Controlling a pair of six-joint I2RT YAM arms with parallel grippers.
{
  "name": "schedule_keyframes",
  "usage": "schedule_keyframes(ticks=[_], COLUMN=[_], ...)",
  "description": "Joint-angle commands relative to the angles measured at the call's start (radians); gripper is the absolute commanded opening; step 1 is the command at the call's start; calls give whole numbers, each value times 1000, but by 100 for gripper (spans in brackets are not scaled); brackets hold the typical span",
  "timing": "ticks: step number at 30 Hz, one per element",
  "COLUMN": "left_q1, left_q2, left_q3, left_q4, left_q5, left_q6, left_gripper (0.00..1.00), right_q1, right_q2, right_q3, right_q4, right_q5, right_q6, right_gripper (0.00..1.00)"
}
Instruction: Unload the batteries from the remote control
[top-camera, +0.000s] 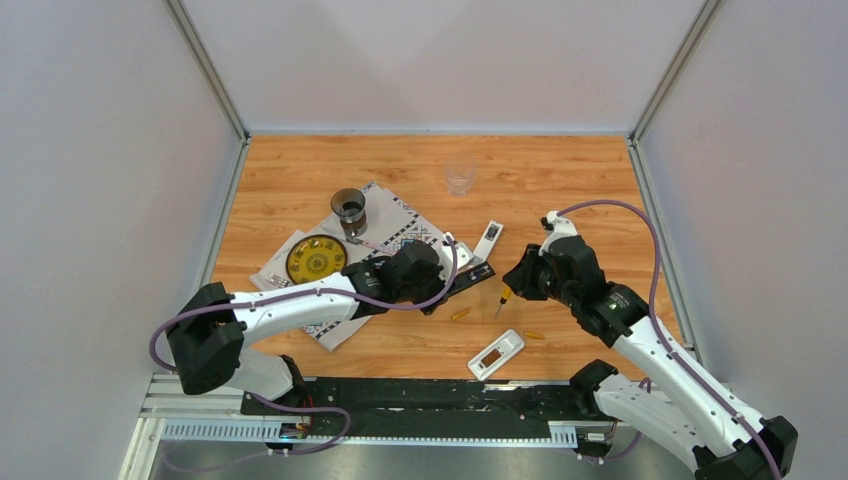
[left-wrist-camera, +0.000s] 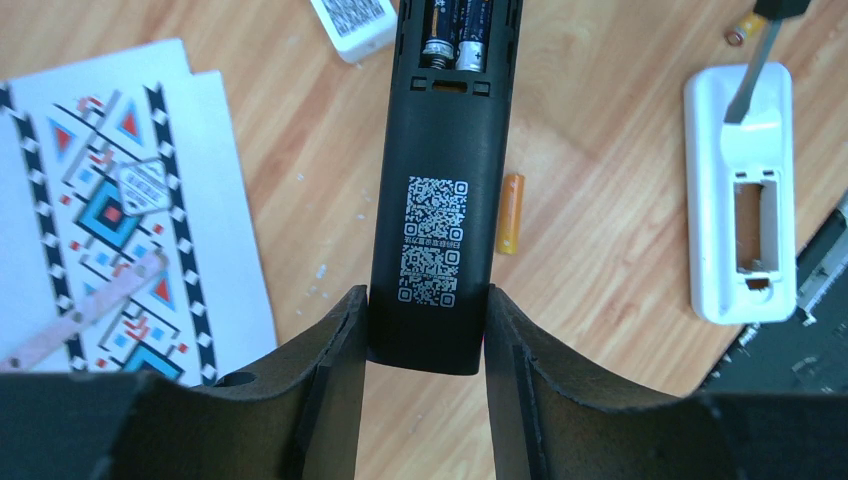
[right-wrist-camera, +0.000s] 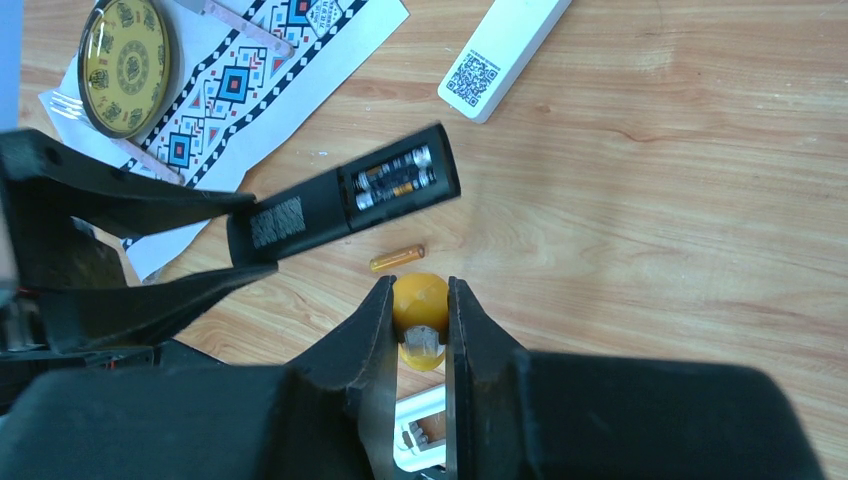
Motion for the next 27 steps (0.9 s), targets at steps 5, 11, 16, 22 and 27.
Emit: schedule_keyframes(ticks=[5,11,16,22,27], left_q1=[-109,-188,-199,-199,-199], left_q2=[4,65,124,133,150], left_q3=[-90,-127,-124,-147,-142], left_q4=[28,138,132,138,118], left_q5=[59,70,43,-71,-123], left_q6=[-114,-178,-200,-191,-143], left_gripper=[0,0,0,0,0], right_q1=[-7,-12,-16,-18,-25], right_q2=[-29,-11,-2,13,36], right_q3=[8,-4,-35,-82,-102], right_q4=[66,83,116,171,217], right_q5=[-2,-40,-46,-50,-57], right_q6=[-16,-15,-13,-15,-15], right_gripper=[0,0,0,0,0])
